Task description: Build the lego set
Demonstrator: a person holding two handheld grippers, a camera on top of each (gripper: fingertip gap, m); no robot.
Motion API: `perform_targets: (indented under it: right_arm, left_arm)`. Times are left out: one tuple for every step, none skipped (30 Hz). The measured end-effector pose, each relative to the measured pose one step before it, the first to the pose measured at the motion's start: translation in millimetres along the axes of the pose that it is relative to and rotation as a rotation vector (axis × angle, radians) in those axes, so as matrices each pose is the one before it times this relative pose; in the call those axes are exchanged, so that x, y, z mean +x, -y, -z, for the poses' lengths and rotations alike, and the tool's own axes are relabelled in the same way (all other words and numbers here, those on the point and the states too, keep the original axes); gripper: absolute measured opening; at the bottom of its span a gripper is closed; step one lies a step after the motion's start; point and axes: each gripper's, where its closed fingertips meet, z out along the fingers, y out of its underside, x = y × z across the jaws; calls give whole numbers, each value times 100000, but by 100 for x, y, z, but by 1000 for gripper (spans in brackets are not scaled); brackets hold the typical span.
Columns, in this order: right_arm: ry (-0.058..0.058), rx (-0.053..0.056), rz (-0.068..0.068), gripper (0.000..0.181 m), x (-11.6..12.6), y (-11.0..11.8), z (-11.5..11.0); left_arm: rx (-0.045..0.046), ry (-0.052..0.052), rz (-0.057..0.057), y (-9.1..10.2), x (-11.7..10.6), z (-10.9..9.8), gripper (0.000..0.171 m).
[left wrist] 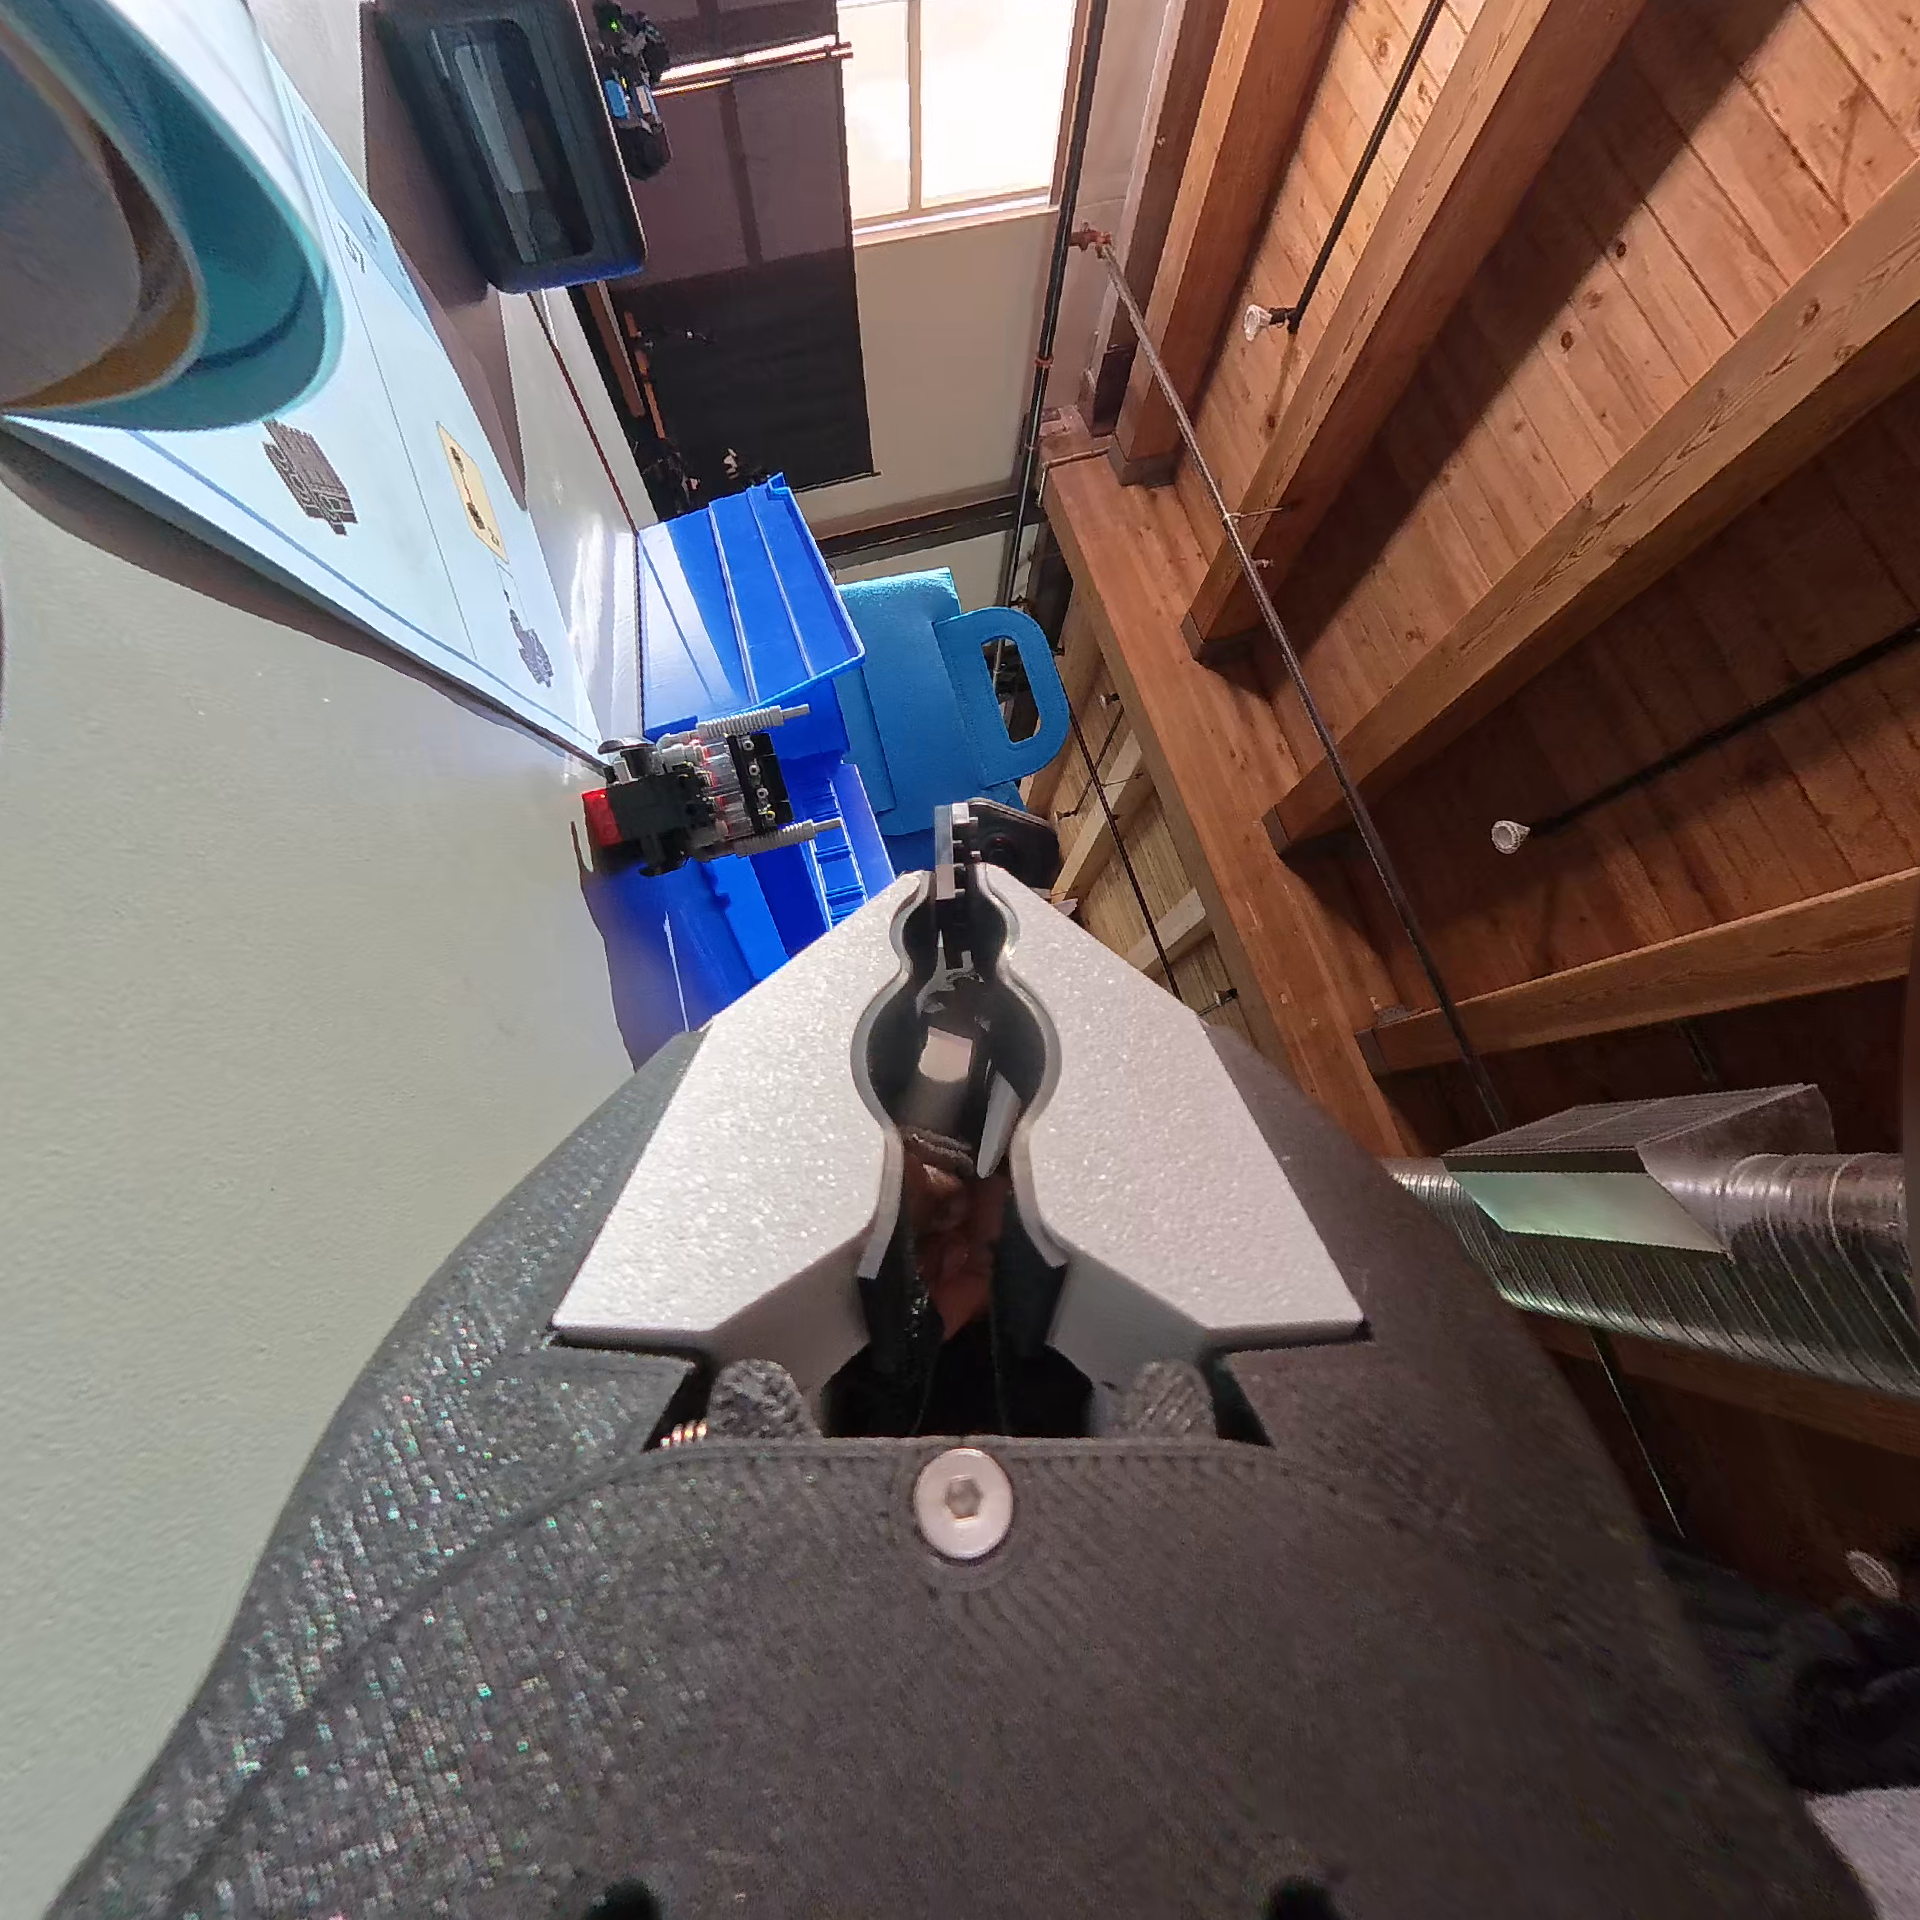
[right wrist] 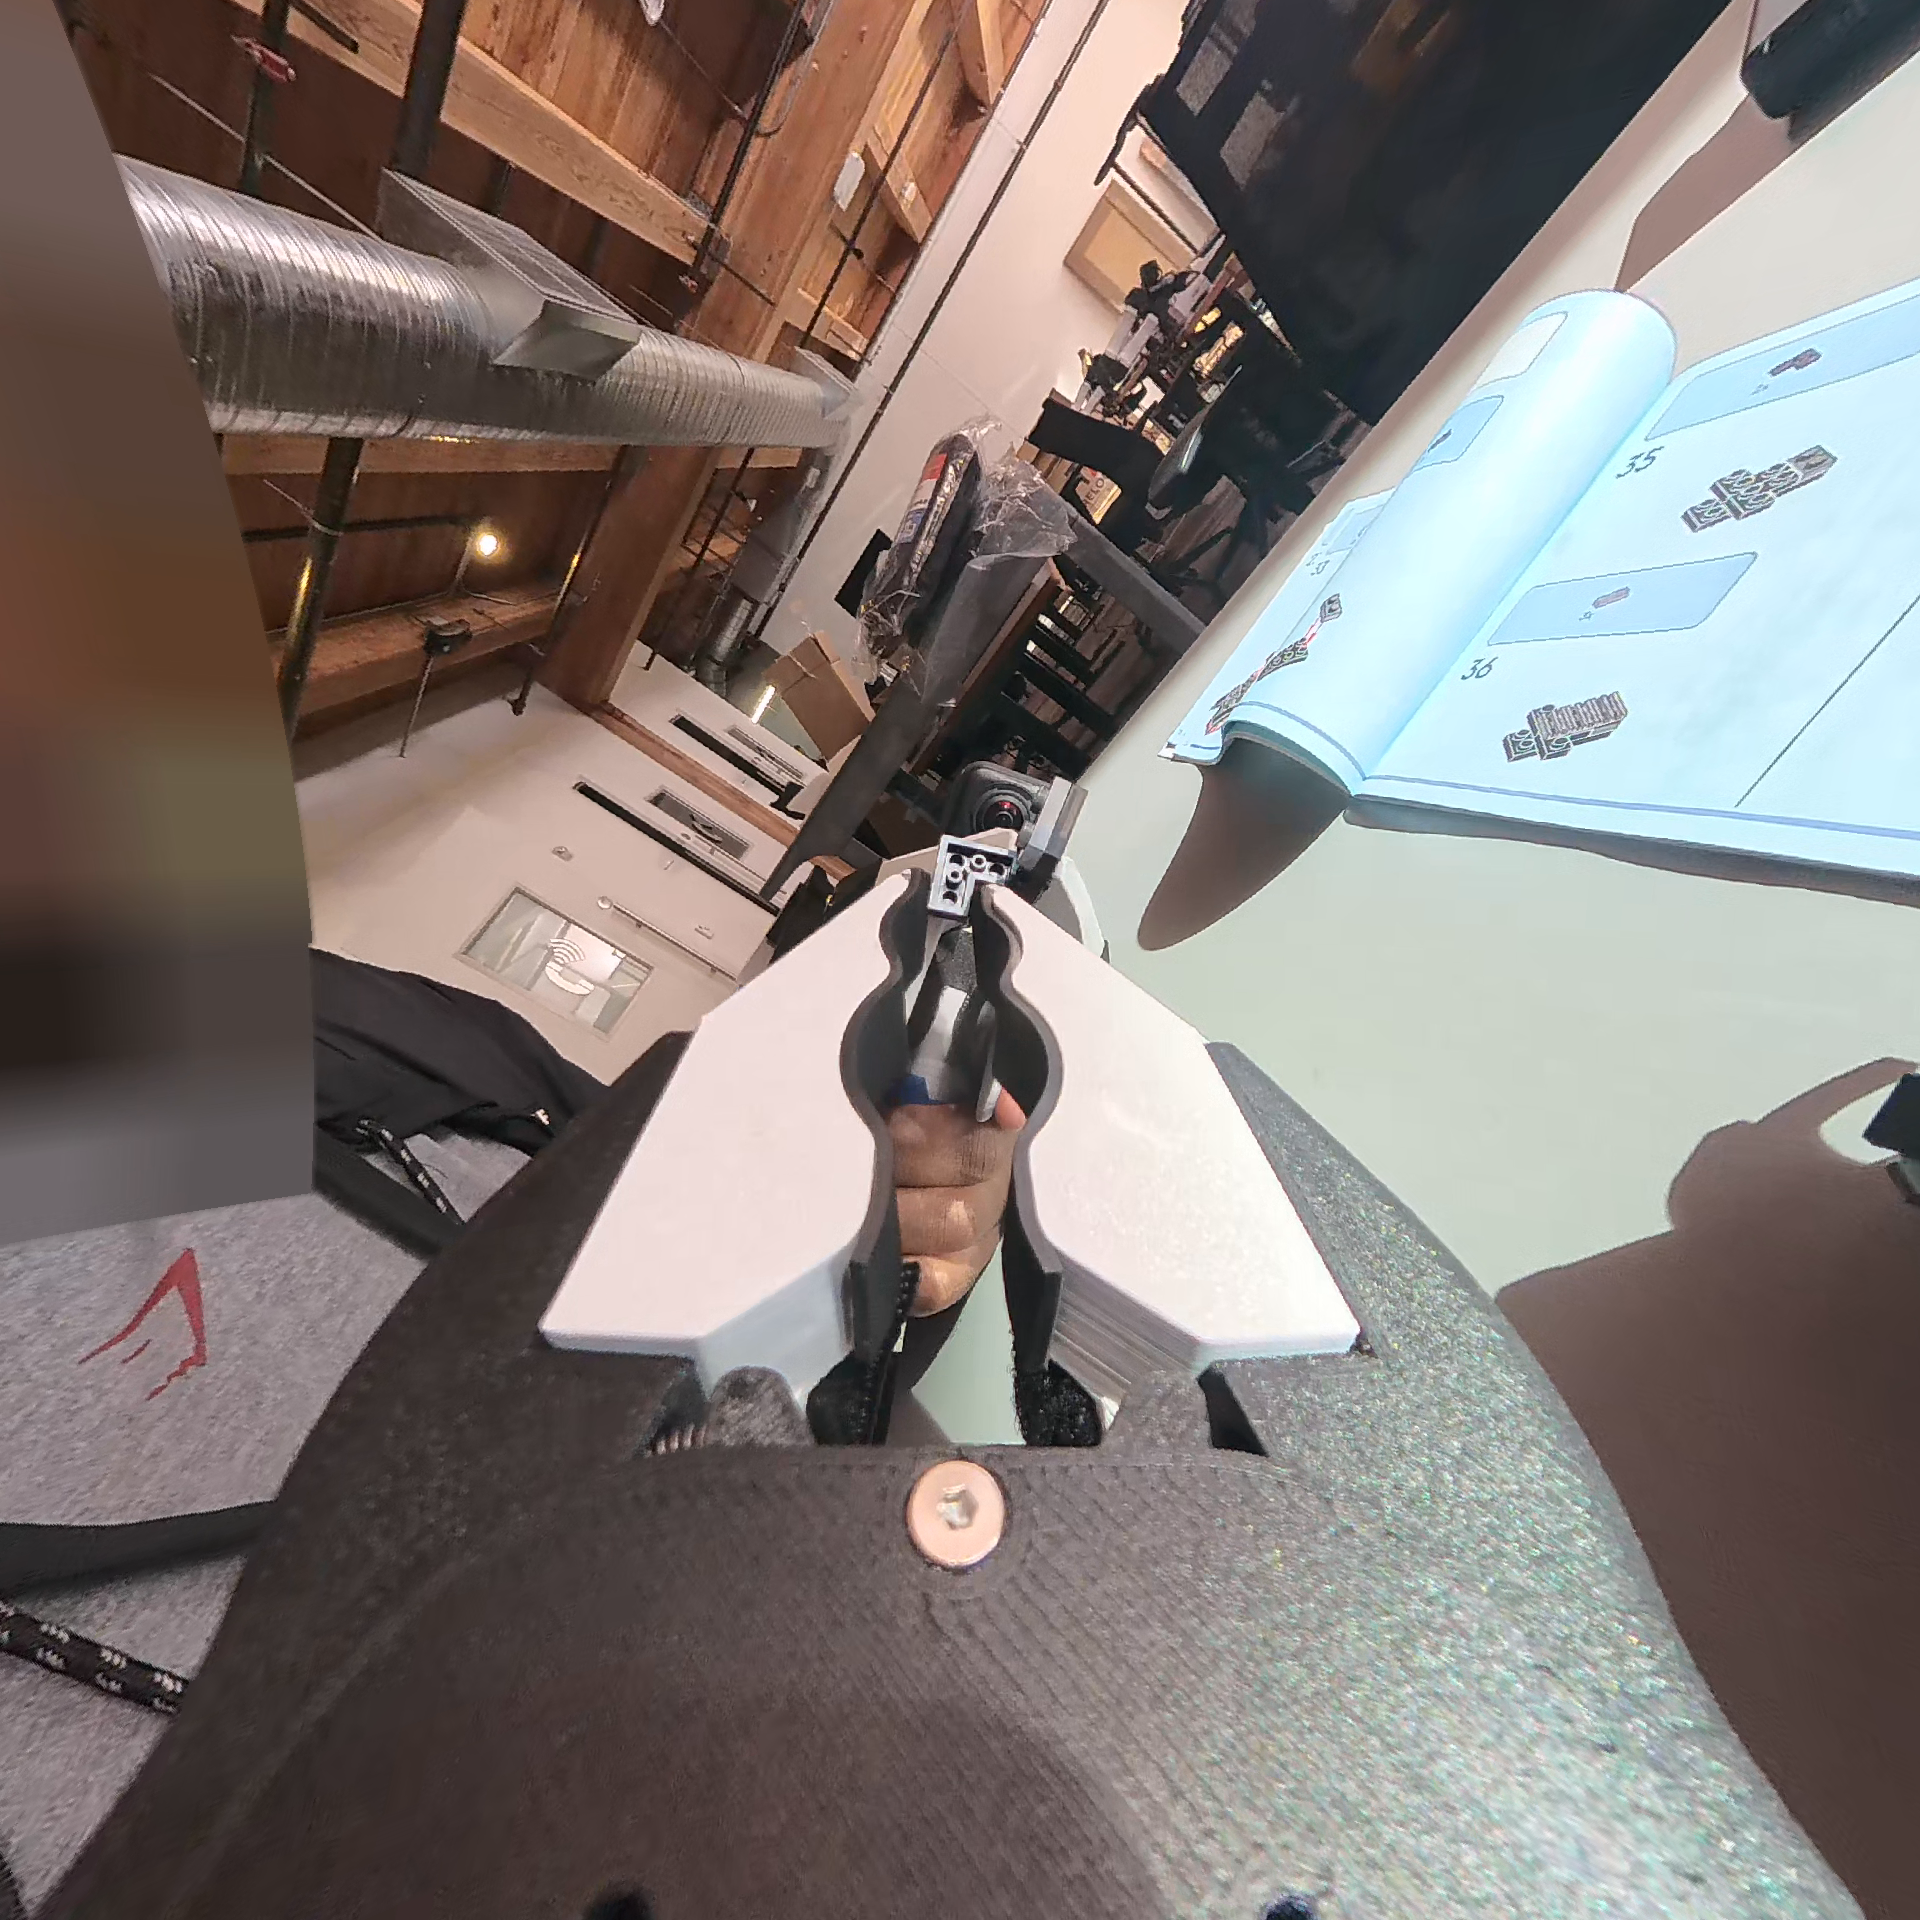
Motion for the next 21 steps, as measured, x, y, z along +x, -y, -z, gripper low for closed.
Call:
perform_targets:
  right_arm:
    - [-12, 129, -58, 8, 7, 15, 6]
    - [-65, 226, -90, 9, 17, 40, 18]
    - [-196, 563, -136, 8, 43, 91, 36]
    - [2, 328, -273, 8, 13, 49, 40]
    - [-7, 235, -173, 8, 24, 37, 24]
    - [-35, 95, -25, 8, 4, 17, 7]
    - [-70, -39, 39, 8, 8, -13, -2]
    - [-74, -45, 122, 8, 6, -8, -3]
    - [-49, 11, 77, 9, -4, -4, 2]
    - [-61, 79, 16, 8, 6, 7, 3]
    - [-29, 56, 16, 8, 6, 11, 10]
    - [-72, 29, 33, 8, 9, 0, 6]
    - [-90, 61, 41, 8, 12, 5, 4]
    - [-44, 108, 88, 8, -3, 13, 9]
    - [15, 81, 145, 8, -15, -1, 14]
    - [-34, -37, 200, 8, -14, -15, 8]
    - [-81, -207, 301, 8, -6, -33, -4]
    - [-119, -307, 571, 8, -23, -55, -6]
    - [-162, -251, 862, 8, -34, -47, -14]
    - [-119, -525, 914, 8, -50, -89, -14]
    - [-43, -690, 716, 8, -48, -111, -26]
  left_arm:
    - [33, 22, -3, 5, -3, -2, 5]
    - [11, 42, 36, 0, -13, 2, 5]
    - [-292, 122, -6, -53, -14, -15, 5]
    - [-113, 187, -208, -28, -13, -14, 5]
    - [-3, 89, -78, -10, -4, 5, 5]
    - [0, -12, 55, 10, 4, 2, 5]
    - [43, -7, 60, 1, -11, 11, 5]
    - [22, -37, 0, 3, 5, -2, 5]
    - [18, -3, -24, 1, 2, 8, 5]
    - [-14, 40, 4, -2, -5, 1, 5]
    - [4, 2, 16, 1, 1, 0, 5]
    - [27, 15, 40, 0, -6, 10, 5]
    - [58, 20, 22, 8, -1, -4, 5]
    - [24, -32, 13, 9, -2, 13, 5]
    - [6, -83, 8, 1, 12, 0, 5]
    - [36, -50, 9, 3, 11, 7, 5]
    - [80, -52, 17, 8, 2, 6, 5]
    - [92, -111, 52, 19, 11, 8, 5]
    - [32, -161, 41, 14, 24, 0, 5]
    - [8, -53, 8, -1, -1, 2, 5]
    - [50, -9, 5, 5, 4, 6, 5]
